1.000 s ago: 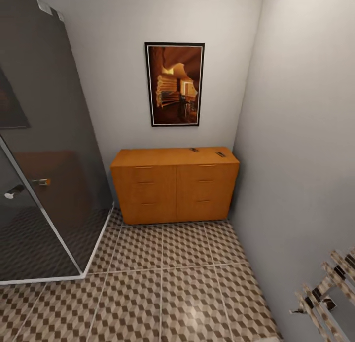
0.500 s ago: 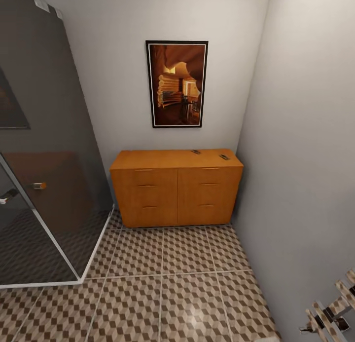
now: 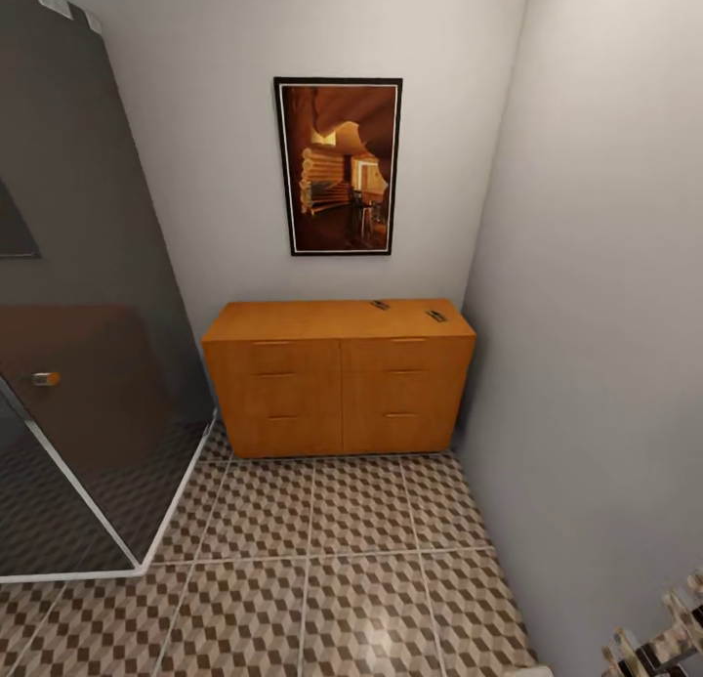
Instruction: Take the four mousetraps from the cabinet in the bathroom and place them on the bathroom floor. Make sure all four end up on the same floor surface, and ensure that at least two of them are either under or directly next to the same bathroom sink.
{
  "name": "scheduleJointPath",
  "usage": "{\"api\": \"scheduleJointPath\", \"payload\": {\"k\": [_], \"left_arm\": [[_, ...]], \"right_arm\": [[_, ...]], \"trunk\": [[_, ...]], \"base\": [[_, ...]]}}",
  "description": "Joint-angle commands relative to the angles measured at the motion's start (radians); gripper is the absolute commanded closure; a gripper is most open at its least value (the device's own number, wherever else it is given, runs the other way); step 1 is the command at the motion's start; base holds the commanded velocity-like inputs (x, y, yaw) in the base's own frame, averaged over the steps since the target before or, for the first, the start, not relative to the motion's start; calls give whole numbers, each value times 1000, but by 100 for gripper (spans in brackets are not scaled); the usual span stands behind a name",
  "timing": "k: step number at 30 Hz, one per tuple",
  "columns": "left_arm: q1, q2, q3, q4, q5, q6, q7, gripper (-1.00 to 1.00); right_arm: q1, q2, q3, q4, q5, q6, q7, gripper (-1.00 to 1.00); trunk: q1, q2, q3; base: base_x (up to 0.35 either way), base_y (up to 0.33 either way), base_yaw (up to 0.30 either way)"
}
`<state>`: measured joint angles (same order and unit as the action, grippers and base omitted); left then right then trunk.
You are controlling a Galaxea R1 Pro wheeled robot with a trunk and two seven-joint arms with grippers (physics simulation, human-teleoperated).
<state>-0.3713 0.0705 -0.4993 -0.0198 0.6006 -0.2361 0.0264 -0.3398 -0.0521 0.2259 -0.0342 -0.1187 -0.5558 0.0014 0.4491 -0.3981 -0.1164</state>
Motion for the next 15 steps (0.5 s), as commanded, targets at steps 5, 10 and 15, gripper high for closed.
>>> {"api": "scheduleJointPath", "payload": {"k": [5, 10, 15], "left_arm": [[-1, 0, -8, 0, 6, -2, 3, -100], [-1, 0, -8, 0, 7, -2, 3, -100], [-1, 0, -8, 0, 7, -3, 3, -100]], "right_arm": [[-1, 0, 9, 0, -9, -3, 0, -100], [-1, 0, 9, 1, -9, -3, 0, -100], [-1, 0, 9, 1, -9, -3, 0, -100]], "trunk": [[1, -2, -2], [1, -2, -2], [1, -2, -2]], "base": [[217, -241, 85], [218, -178, 161], [217, -47, 195]]}}
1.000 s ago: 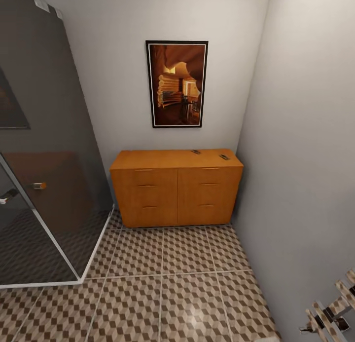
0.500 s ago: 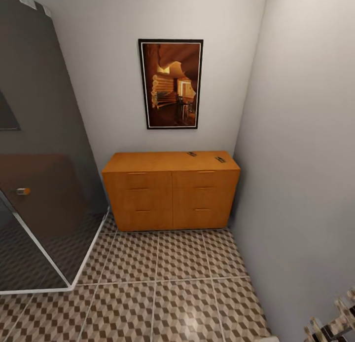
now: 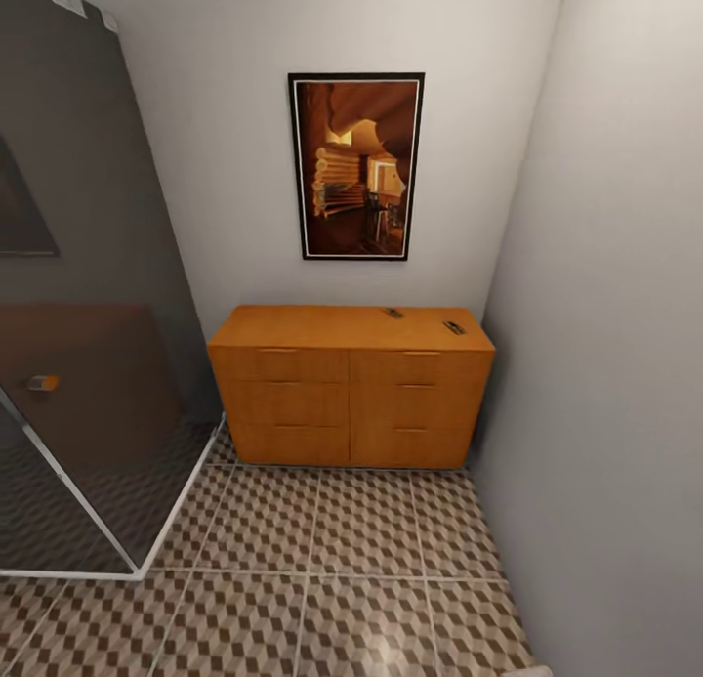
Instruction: Take the four mousetraps from the cabinet in the bathroom and place them on the bathroom floor. Make sure all four end up on the same floor surface, and ensure that at least two of them are either under or directly next to the same bathroom sink.
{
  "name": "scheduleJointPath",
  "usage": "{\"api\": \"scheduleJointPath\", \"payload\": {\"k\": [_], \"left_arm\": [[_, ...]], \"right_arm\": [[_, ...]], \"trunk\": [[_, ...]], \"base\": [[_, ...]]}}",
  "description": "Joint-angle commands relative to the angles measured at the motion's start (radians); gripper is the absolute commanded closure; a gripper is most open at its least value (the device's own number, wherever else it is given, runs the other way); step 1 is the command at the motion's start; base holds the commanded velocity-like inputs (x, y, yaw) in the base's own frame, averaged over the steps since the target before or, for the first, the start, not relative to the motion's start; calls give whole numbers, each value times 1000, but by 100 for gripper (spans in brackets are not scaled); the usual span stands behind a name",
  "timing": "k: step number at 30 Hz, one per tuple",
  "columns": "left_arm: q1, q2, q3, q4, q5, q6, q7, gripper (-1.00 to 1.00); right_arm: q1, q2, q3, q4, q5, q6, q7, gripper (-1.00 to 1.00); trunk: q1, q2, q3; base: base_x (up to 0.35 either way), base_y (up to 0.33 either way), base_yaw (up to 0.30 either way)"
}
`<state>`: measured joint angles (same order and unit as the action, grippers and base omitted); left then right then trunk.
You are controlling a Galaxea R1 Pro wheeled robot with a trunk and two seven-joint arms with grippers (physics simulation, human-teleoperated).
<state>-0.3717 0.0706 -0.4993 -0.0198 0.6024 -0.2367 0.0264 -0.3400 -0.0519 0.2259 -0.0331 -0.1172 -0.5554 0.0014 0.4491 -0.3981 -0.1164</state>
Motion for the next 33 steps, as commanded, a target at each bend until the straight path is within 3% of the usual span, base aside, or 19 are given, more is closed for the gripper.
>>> {"api": "scheduleJointPath", "payload": {"k": [1, 8, 21, 33], "left_arm": [[-1, 0, -8, 0, 5, -2, 3, -100], [-1, 0, -8, 0, 5, -1, 3, -100], [-1, 0, -8, 0, 5, -1, 3, -100], [0, 0, -8, 0, 5, -2, 3, -100]], "right_arm": [[-1, 0, 9, 0, -10, -3, 0, -100], [-1, -1, 9, 0, -10, -3, 1, -100], [-1, -5, 10, 1, -10, -4, 2, -100], [-1, -3, 10, 1, -10, -5, 2, -100]], "trunk": [[1, -2, -2], [1, -2, -2], [1, -2, -2], [1, -2, -1]], "base": [[194, -15, 204], [136, -4, 161], [207, 0, 13], [41, 0, -14]]}}
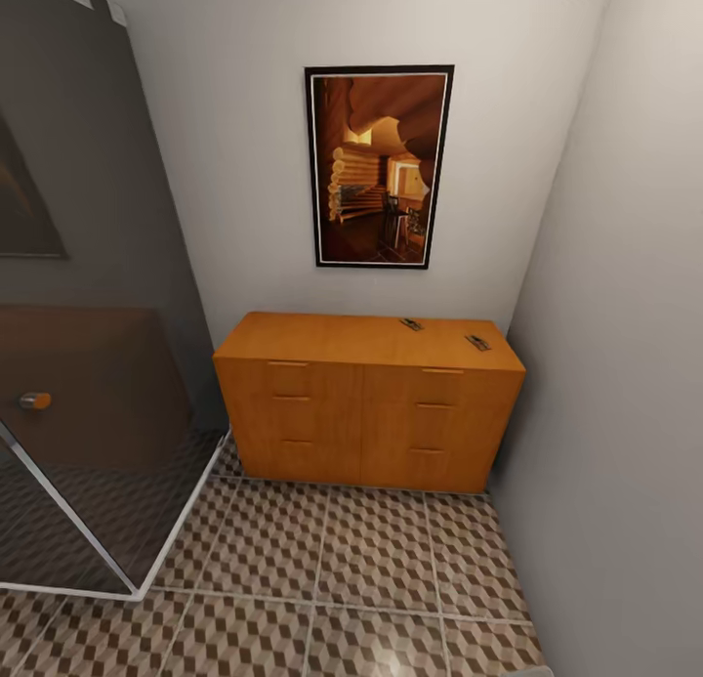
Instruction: Take the four mousetraps from the cabinet in the bathroom and place them on the bathroom floor. Make sure all four end up on the same floor surface, and ensure that at least two of them are either under or directly next to the same bathroom sink.
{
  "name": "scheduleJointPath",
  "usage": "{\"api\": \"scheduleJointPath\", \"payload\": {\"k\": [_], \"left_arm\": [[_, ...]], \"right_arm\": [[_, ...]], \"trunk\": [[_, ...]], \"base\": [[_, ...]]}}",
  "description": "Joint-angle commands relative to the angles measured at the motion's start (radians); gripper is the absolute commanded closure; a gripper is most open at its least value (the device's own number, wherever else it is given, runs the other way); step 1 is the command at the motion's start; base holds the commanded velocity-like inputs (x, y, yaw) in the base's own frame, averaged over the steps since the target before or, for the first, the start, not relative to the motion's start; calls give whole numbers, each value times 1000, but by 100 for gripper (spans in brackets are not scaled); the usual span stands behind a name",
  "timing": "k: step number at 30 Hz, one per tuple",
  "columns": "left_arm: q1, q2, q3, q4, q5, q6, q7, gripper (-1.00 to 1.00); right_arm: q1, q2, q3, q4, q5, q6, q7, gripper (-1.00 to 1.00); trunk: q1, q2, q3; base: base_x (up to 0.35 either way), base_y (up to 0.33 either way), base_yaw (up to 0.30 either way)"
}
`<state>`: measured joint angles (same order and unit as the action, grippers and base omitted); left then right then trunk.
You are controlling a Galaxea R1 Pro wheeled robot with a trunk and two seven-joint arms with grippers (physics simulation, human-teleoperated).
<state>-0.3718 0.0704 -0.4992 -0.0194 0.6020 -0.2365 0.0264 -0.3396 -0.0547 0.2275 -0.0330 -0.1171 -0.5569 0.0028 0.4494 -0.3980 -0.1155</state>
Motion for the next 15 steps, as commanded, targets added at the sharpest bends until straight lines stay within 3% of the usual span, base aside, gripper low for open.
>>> {"api": "scheduleJointPath", "payload": {"k": [1, 8, 15], "left_arm": [[0, 0, -9, -1, 5, -2, 3, -100], [0, 0, -9, -1, 5, -2, 3, -100], [-1, 0, -9, -1, 5, -2, 3, -100]], "right_arm": [[-1, 0, 9, 1, -10, -3, 0, -100], [-1, -2, 9, 1, -10, -3, 0, -100], [-1, -3, 9, 1, -10, -3, 0, -100]], "trunk": [[1, -2, -1], [1, -2, 4], [1, -2, 5]], "base": [[2, 0, -134], [1, 0, -147], [29, 0, -25]]}}
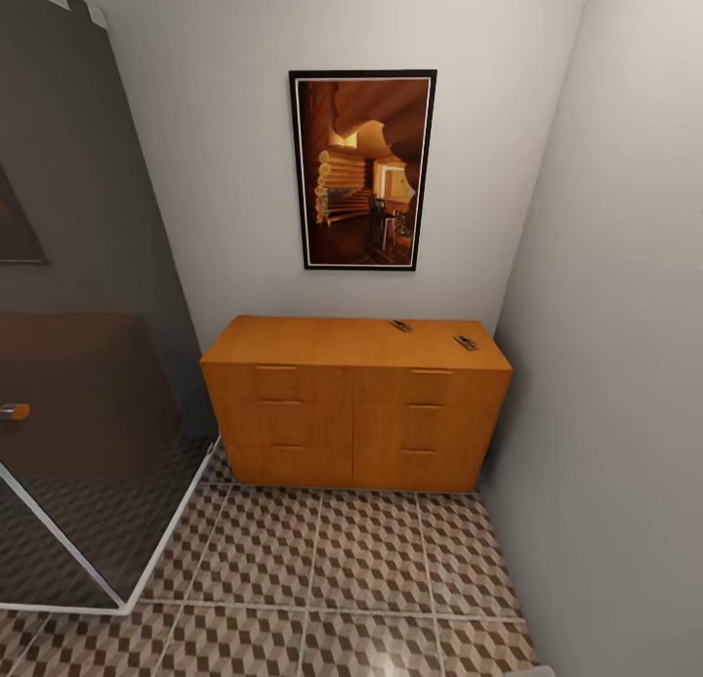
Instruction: Take the four mousetraps from the cabinet in the bathroom and place them on the bathroom floor. Make sure all four end up on the same floor surface, and ensure that at least two of them are either under or directly next to the same bathroom sink.
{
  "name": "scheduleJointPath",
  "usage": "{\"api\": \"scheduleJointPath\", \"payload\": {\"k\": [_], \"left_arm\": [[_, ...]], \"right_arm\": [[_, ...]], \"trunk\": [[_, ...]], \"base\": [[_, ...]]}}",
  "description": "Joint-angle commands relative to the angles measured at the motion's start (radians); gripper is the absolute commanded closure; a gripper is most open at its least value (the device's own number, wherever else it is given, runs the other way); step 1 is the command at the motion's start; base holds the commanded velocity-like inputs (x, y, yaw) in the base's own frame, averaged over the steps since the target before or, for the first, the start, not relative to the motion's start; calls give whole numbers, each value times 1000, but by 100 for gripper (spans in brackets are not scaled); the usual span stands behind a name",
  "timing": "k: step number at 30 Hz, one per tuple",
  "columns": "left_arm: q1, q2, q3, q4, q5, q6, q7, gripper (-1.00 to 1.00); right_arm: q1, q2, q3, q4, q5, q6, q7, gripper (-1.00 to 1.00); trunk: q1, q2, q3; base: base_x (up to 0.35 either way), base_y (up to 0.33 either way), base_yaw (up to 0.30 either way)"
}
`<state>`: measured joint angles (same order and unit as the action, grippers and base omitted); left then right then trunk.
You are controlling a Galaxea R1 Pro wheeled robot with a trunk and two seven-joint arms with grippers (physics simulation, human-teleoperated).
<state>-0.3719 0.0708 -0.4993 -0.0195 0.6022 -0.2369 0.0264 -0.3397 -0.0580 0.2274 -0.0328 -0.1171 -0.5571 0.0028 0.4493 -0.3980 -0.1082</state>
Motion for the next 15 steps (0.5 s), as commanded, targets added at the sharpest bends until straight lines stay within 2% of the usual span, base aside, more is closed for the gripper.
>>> {"api": "scheduleJointPath", "payload": {"k": [1, 10, 15], "left_arm": [[0, 0, -8, 0, 5, -2, 3, -100], [-1, 0, -8, 0, 5, -2, 3, -100], [0, 0, -8, 0, 5, -2, 3, -100]], "right_arm": [[-1, 0, 9, 1, -10, -3, 0, -100], [-1, 1, 9, 1, -10, -3, 0, -100], [-1, 1, 9, 1, -10, -3, 0, -100]], "trunk": [[1, -2, -2], [1, -2, -2], [1, -2, 0]], "base": [[67, 0, -4], [85, 0, -6], [151, 0, -96]]}}
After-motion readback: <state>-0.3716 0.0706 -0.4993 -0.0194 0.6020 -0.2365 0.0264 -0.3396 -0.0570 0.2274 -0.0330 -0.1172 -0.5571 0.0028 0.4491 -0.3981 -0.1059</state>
